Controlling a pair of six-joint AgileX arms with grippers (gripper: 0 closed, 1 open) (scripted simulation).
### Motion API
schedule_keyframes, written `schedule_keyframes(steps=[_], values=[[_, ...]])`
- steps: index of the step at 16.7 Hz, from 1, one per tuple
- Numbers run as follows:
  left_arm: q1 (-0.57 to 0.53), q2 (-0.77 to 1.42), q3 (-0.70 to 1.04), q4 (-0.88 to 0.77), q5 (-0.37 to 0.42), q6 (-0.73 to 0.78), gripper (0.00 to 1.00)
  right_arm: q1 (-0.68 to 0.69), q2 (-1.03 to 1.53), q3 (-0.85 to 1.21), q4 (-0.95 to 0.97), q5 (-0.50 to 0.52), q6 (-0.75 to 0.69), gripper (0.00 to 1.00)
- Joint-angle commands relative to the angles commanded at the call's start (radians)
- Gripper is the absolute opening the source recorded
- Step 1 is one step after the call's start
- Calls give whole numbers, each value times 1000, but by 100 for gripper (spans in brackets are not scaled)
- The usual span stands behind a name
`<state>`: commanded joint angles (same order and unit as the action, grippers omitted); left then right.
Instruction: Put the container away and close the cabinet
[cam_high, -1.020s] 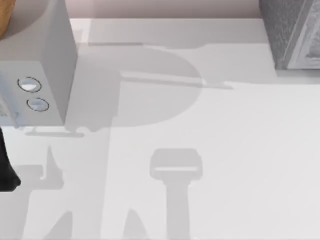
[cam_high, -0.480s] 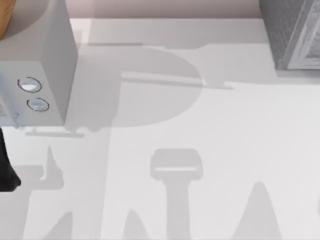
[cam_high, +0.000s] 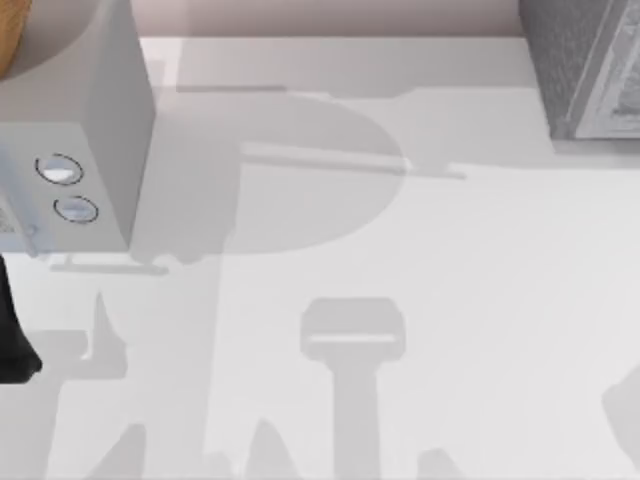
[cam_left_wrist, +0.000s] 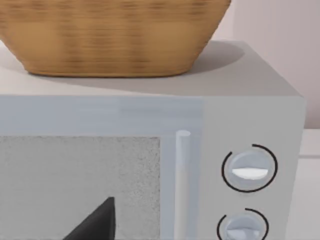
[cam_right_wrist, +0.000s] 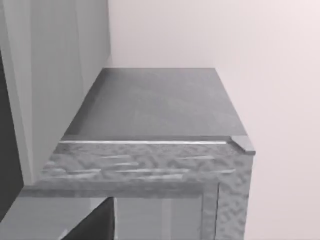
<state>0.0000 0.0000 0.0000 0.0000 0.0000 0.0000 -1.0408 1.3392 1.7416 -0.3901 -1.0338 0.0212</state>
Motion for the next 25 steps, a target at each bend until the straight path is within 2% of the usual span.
schedule_keyframes(steps=[6,10,15,22,25], values=[[0,0,0,0,0,0,100,8,2,4,3,9,-1,100],[0,0,0,0,0,0,100,153,11,21,-7,151,-5,100],[0,0,0,0,0,0,100,509,23,31,-32,491,2,100],[0,0,0,0,0,0,100,1139,-14,27,-40,1134,9,100],[0,0,0,0,0,0,100,1345,-34,6,-44,1344,4,100]])
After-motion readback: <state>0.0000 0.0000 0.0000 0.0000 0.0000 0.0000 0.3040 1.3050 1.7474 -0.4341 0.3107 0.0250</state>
